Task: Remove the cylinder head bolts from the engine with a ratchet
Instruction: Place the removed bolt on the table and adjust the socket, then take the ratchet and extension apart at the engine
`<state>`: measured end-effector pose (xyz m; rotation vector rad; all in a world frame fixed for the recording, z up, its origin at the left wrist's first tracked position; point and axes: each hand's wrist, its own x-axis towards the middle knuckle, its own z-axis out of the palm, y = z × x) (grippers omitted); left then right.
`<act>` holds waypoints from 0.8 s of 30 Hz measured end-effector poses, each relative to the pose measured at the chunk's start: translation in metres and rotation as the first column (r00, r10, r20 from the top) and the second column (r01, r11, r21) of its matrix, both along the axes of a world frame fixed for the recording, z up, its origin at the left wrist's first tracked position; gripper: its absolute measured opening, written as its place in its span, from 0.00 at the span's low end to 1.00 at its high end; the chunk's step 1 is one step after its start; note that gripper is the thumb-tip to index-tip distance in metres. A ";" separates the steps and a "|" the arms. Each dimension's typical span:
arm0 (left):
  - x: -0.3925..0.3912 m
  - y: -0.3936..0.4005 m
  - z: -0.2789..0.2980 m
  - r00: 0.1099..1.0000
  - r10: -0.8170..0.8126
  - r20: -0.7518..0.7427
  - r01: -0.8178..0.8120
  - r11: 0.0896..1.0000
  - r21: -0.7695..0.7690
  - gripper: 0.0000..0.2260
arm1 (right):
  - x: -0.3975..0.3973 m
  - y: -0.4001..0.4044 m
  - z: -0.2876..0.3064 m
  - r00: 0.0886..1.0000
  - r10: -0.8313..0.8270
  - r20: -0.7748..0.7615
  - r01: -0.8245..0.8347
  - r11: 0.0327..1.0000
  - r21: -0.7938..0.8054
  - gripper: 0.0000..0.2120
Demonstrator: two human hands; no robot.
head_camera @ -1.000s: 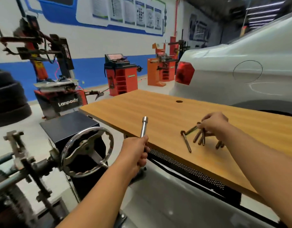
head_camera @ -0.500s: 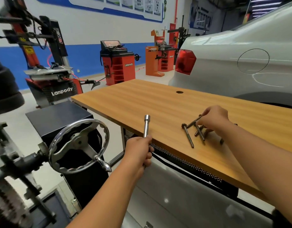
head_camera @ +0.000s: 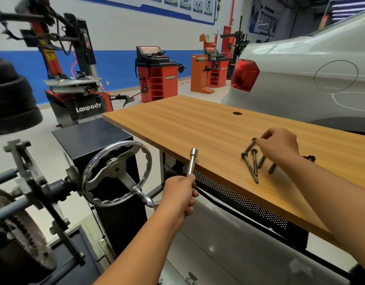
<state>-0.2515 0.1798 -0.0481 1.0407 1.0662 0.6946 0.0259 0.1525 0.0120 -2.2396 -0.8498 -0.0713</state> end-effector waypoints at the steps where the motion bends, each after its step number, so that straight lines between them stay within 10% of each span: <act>1: -0.001 -0.001 0.000 1.000 0.001 0.008 -0.001 1.000 0.014 0.10 | -0.015 0.002 0.005 0.999 0.045 0.015 -0.046 0.998 0.050 0.05; 4: 0.000 -0.006 0.003 0.996 -0.025 0.083 0.016 0.994 0.104 0.10 | -0.082 0.007 0.016 0.928 0.318 -0.196 -0.276 0.937 0.216 0.14; 9: -0.002 -0.014 0.026 0.986 -0.100 0.131 0.067 0.968 0.241 0.16 | -0.187 0.024 0.008 0.407 0.556 -0.724 -0.223 0.830 0.512 0.19; 14: -0.044 -0.005 0.047 0.995 -0.056 -0.083 0.083 0.925 0.371 0.15 | -0.232 0.042 0.025 0.311 0.580 -0.753 -0.049 0.801 0.597 0.17; 24: -0.269 -0.015 0.125 0.850 0.491 -0.189 -0.288 0.734 0.615 0.15 | -0.480 0.066 0.109 -0.008 0.817 -0.577 -0.339 0.541 0.770 0.18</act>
